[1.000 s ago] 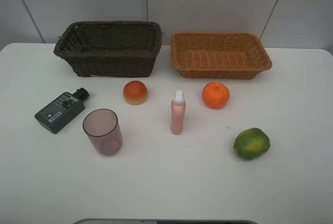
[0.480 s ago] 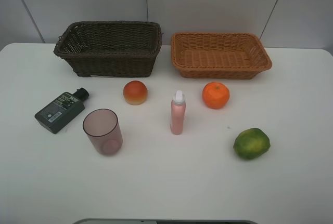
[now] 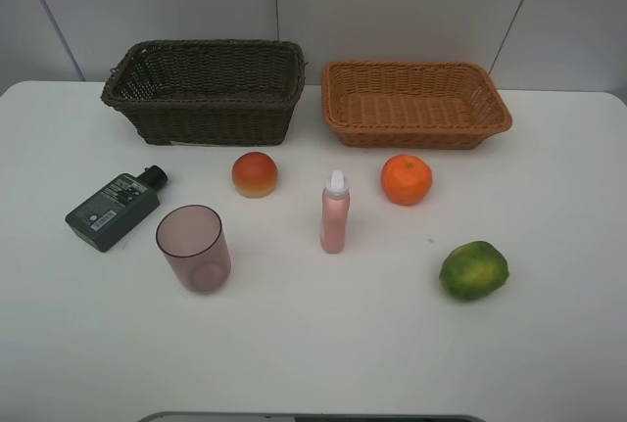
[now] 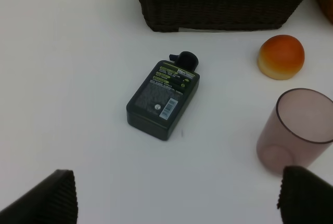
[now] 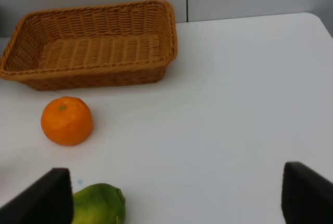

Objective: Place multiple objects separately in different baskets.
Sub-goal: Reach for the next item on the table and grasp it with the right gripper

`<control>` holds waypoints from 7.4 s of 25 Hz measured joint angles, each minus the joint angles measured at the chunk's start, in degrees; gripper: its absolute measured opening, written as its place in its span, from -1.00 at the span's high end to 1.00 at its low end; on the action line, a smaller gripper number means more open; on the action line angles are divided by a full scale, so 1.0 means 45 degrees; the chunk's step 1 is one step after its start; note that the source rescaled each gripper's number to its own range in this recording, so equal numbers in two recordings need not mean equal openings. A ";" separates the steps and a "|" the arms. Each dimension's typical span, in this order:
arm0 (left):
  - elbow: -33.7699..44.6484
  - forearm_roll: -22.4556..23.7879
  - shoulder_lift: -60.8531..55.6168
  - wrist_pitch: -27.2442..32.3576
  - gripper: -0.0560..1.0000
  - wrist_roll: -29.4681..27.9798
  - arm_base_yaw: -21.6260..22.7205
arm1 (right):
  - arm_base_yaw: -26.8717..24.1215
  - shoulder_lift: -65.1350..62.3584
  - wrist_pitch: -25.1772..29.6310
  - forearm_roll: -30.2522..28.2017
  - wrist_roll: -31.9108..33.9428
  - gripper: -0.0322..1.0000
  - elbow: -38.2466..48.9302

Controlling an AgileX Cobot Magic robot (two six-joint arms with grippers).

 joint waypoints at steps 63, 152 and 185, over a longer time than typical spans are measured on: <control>0.0000 0.0000 0.0000 -0.0016 -0.97 0.0000 0.0000 | 0.1753 1.4034 -0.5294 0.0547 0.0010 -0.67 -0.3560; 0.0000 0.0000 0.0000 -0.0029 -0.97 0.0000 0.0000 | 0.5918 2.5486 -0.3616 -0.2677 0.6952 -0.77 -0.9804; 0.0000 0.0000 0.0000 -0.0029 -0.97 0.0000 0.0000 | 0.6143 2.6934 -0.4924 -0.2446 0.7290 -0.69 -0.9804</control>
